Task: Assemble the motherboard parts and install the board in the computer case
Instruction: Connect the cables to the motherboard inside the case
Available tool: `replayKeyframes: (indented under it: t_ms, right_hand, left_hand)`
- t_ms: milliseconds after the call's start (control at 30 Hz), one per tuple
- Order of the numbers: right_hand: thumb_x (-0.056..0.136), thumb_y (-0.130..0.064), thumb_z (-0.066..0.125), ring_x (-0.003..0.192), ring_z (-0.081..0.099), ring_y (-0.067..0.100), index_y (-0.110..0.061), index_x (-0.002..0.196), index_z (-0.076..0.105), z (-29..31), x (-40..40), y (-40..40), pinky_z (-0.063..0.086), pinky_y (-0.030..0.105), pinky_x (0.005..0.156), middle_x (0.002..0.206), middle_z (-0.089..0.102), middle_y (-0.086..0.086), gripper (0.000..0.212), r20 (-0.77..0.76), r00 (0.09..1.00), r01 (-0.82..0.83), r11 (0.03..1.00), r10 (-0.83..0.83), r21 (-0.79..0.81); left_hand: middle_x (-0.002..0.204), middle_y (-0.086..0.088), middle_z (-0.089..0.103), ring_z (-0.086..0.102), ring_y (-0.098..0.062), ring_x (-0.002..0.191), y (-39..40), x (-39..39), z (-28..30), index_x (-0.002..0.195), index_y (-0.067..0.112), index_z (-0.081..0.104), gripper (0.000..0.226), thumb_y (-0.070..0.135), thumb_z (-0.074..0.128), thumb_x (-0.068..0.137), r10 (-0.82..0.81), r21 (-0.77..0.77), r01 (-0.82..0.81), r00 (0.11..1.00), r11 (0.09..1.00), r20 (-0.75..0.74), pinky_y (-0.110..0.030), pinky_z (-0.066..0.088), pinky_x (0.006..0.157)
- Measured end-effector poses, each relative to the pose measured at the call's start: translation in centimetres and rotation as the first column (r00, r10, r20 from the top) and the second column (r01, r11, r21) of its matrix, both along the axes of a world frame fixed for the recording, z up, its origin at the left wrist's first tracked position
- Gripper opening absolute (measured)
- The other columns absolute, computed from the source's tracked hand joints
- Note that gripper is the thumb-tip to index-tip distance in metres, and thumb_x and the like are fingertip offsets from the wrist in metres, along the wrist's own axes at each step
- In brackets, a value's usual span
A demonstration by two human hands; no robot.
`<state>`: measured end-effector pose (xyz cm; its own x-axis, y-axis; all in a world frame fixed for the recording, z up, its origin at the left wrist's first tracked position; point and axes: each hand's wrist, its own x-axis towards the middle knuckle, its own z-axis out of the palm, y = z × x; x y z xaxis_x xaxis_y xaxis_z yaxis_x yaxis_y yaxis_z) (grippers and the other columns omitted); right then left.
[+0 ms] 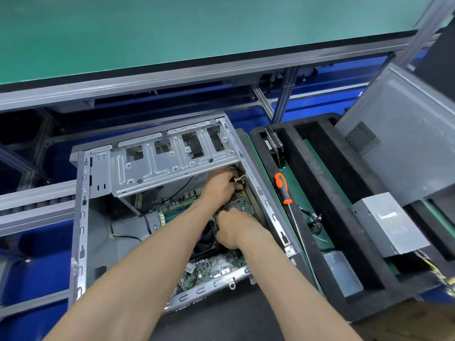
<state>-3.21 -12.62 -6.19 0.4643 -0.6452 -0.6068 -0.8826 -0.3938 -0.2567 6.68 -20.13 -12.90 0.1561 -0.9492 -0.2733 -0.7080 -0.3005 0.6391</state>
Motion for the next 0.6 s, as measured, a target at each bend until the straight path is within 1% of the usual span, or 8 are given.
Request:
replayKeyframes:
  t_ms: [33,100,167,233,267,333,500,600]
  right_hand:
    - [0.097,-0.014,0.045,0.115,0.052,0.039,-0.005,0.122,0.05,-0.03,0.0,0.01,0.041,0.04,0.077,0.129,0.05,0.018,0.027,-0.001,1.0,-0.001,1.0,0.001,0.001]
    - [0.098,-0.014,0.045,0.115,0.052,0.039,-0.005,0.122,0.05,-0.06,-0.03,0.0,0.04,0.04,0.076,0.129,0.05,0.018,0.026,-0.002,1.0,-0.001,1.0,0.001,0.002]
    - [0.098,-0.014,0.045,0.114,0.053,0.039,-0.005,0.122,0.05,-0.07,-0.04,-0.01,0.041,0.04,0.076,0.128,0.05,0.018,0.026,-0.002,1.0,0.001,1.0,-0.001,0.001]
    - [0.098,-0.014,0.045,0.114,0.053,0.039,-0.005,0.121,0.051,-0.09,0.0,0.02,0.041,0.04,0.077,0.128,0.051,0.018,0.026,0.001,1.0,0.003,1.0,-0.003,-0.002]
    - [0.097,-0.014,0.045,0.114,0.053,0.039,-0.005,0.121,0.051,-0.1,0.0,0.04,0.042,0.04,0.077,0.127,0.051,0.018,0.026,0.003,1.0,0.005,1.0,-0.005,-0.005]
    - [0.097,-0.014,0.046,0.115,0.054,0.039,-0.005,0.121,0.051,-0.08,0.03,0.09,0.042,0.04,0.078,0.127,0.052,0.018,0.026,0.004,1.0,0.008,1.0,-0.008,-0.009]
    - [0.097,-0.014,0.046,0.115,0.053,0.039,-0.005,0.122,0.051,0.04,-0.06,0.13,0.042,0.04,0.078,0.128,0.052,0.018,0.027,0.004,1.0,0.009,1.0,-0.009,-0.009]
    - [0.097,-0.014,0.046,0.115,0.054,0.039,-0.005,0.122,0.051,0.13,-0.06,0.22,0.043,0.04,0.079,0.127,0.053,0.018,0.027,0.002,1.0,0.007,1.0,-0.007,-0.013]
  left_hand:
    - [0.14,-0.012,0.056,0.055,-0.023,0.123,0.03,-0.05,0.0,0.134,0.005,0.058,0.049,0.029,0.069,0.092,-0.004,-0.011,0.004,1.0,1.0,0.0,-0.022,0.036,0.095]
    - [0.136,-0.014,0.059,0.057,-0.025,0.12,0.04,-0.08,0.0,0.134,0.002,0.057,0.051,0.031,0.068,0.093,-0.019,-0.035,0.019,1.0,0.999,0.014,-0.025,0.039,0.094]
    - [0.128,-0.016,0.064,0.061,-0.027,0.111,0.09,-0.13,0.08,0.131,0.001,0.059,0.049,0.032,0.067,0.094,-0.034,-0.027,0.035,0.999,0.999,0.034,-0.025,0.041,0.084]
    - [0.114,-0.016,0.068,0.062,-0.028,0.099,0.15,-0.18,0.34,0.126,0.002,0.061,0.045,0.033,0.066,0.094,-0.056,-0.008,0.057,0.997,0.998,0.053,-0.023,0.039,0.077]
    - [0.104,-0.013,0.067,0.061,-0.027,0.092,0.15,-0.18,0.4,0.124,0.003,0.062,0.043,0.033,0.066,0.094,-0.059,0.0,0.059,0.996,0.998,0.061,-0.023,0.039,0.075]
    - [0.09,-0.005,0.059,0.055,-0.022,0.081,0.15,-0.17,0.48,0.122,0.005,0.062,0.04,0.034,0.065,0.094,-0.049,0.009,0.049,0.996,0.999,0.072,-0.024,0.039,0.071]
    - [0.08,-0.004,0.055,0.053,-0.022,0.075,0.08,-0.38,0.73,0.119,0.006,0.064,0.036,0.029,0.066,0.092,-0.038,-0.01,0.039,0.994,0.999,0.1,-0.024,0.041,0.066]
    - [0.063,0.003,0.049,0.052,-0.021,0.066,0.09,-0.42,0.88,0.117,0.005,0.065,0.034,0.028,0.067,0.091,-0.034,-0.03,0.038,0.992,0.999,0.121,-0.024,0.04,0.063]
